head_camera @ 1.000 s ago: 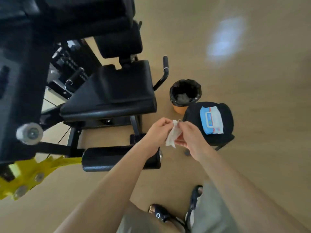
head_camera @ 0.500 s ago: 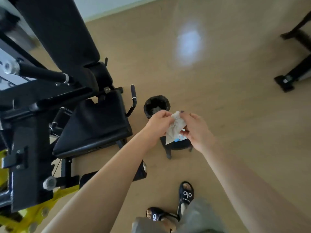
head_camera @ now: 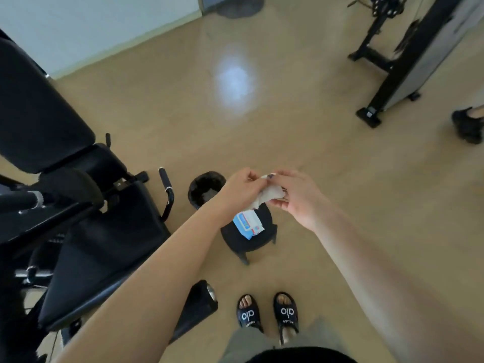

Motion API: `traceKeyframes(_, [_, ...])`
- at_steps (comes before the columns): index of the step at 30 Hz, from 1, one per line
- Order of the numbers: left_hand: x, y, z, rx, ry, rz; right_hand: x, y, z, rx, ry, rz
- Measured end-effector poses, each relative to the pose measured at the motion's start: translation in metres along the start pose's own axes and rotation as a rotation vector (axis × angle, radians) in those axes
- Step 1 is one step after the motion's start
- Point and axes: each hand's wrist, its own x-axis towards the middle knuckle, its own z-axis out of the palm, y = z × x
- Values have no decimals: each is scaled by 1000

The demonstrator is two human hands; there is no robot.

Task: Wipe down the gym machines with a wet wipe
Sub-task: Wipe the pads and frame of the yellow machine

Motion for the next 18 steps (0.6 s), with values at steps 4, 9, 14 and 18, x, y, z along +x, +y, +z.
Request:
traceKeyframes(4, [21,32,1,143,-236,97,4,-19,-24,-29,132,-36])
traceKeyframes(9, [60,75,38,227,-364,178,15,-47,-69,78,263,-45])
traceKeyframes(14, [116,132,91,313,-493,247,38,-85,-139,205,340,-68])
traceKeyframes(18, [165,189,139,350,-516,283,74,-130,-200,239,343,-71])
